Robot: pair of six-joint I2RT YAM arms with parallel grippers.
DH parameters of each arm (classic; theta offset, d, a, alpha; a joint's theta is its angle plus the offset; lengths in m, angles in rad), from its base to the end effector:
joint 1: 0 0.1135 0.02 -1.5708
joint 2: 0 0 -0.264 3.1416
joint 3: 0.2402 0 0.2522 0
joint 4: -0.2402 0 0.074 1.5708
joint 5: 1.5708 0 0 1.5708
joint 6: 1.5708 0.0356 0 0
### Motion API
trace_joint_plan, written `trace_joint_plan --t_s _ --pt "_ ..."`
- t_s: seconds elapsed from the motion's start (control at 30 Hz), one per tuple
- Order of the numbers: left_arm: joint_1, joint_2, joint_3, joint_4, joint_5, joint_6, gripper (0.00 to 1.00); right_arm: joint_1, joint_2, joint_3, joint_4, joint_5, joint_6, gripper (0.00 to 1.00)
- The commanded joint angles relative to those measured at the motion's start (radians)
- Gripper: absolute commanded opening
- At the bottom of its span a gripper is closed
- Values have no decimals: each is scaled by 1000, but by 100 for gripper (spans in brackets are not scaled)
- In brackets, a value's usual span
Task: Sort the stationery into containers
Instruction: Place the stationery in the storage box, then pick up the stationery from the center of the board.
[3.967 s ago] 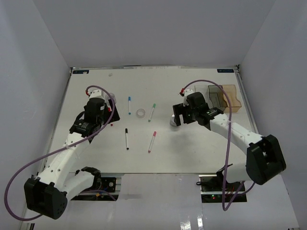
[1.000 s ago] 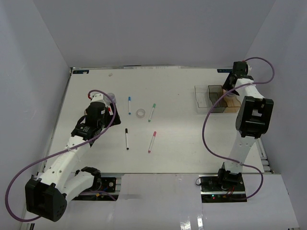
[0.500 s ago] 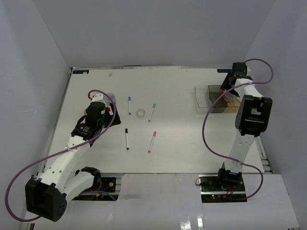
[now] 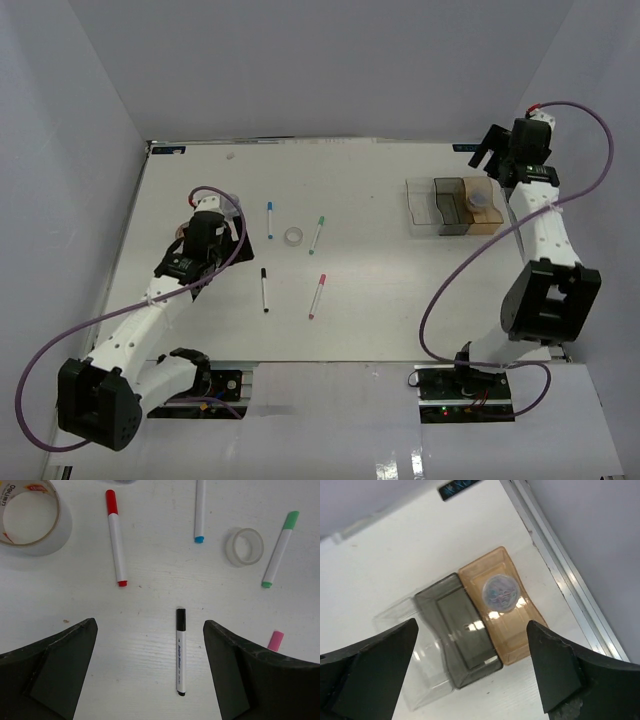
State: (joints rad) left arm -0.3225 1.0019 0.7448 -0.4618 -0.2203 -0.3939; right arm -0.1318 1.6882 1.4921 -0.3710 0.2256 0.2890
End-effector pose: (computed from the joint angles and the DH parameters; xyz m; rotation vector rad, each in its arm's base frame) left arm 0.2033 -0.0597 0.2600 -0.1948 2.2635 -0.1259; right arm 0.3901 -0.0597 0.3284 0.5720 2.0470 -0.1482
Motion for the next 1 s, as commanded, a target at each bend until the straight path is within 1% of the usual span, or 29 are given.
trace_joint_plan --t_s 0.0,0.03,0.07,0.1,0.13,0.17,0.2,0.23,0.27,0.3,0.33,0.37,0.43,0.47,0.53,0.57,0.73,0.8,0.87,0.97 --pt "10 49 30 15 2 -11 98 15 -200 -122 62 -121 -22 97" --pt "13 62 39 14 2 -14 98 17 -296 -212 76 -147 -22 98" --pt "22 78 50 14 4 -17 98 20 -342 -258 95 -205 -22 97" --pt "29 113 74 9 7 -23 98 21 -433 -345 124 -232 -22 96" --pt "36 131 89 9 7 -26 98 21 -433 -346 135 -268 -21 95" --pt "52 148 120 9 15 -29 98 21 -520 -425 148 -322 -24 90" --pt "62 170 140 11 15 -34 98 23 -565 -462 170 -347 -27 90" --pt "77 214 158 12 13 -37 98 23 -649 -499 184 -391 -28 90" --pt "83 242 180 14 13 -36 98 23 -691 -574 201 -410 -28 90" --pt "91 268 230 15 13 -37 98 23 -735 -614 239 -429 -28 90" --pt "105 327 257 17 15 -39 98 23 -821 -651 260 -449 -25 90" --pt "109 357 284 18 16 -39 98 23 -858 -724 280 -478 -19 90" --pt "126 421 369 28 16 -40 98 26 -962 -788 334 -506 2 90" --pt "131 490 398 29 15 -39 98 38 -984 -832 343 -508 2 90" --pt "143 561 489 34 9 -27 98 61 -1015 -848 336 -488 -19 90" --pt "146 630 519 32 1 -25 98 84 -1018 -854 334 -480 -28 90" --pt "172 812 700 14 -43 -14 98 130 -1042 -877 337 -491 -56 90" --pt "181 892 740 -12 -57 -16 98 130 -1049 -889 339 -488 -73 90" --pt "191 932 778 -27 -65 -14 98 162 -1052 -897 336 -482 -77 90" --pt "200 986 801 -29 -80 -8 98 167 -1055 -900 339 -486 -83 90"
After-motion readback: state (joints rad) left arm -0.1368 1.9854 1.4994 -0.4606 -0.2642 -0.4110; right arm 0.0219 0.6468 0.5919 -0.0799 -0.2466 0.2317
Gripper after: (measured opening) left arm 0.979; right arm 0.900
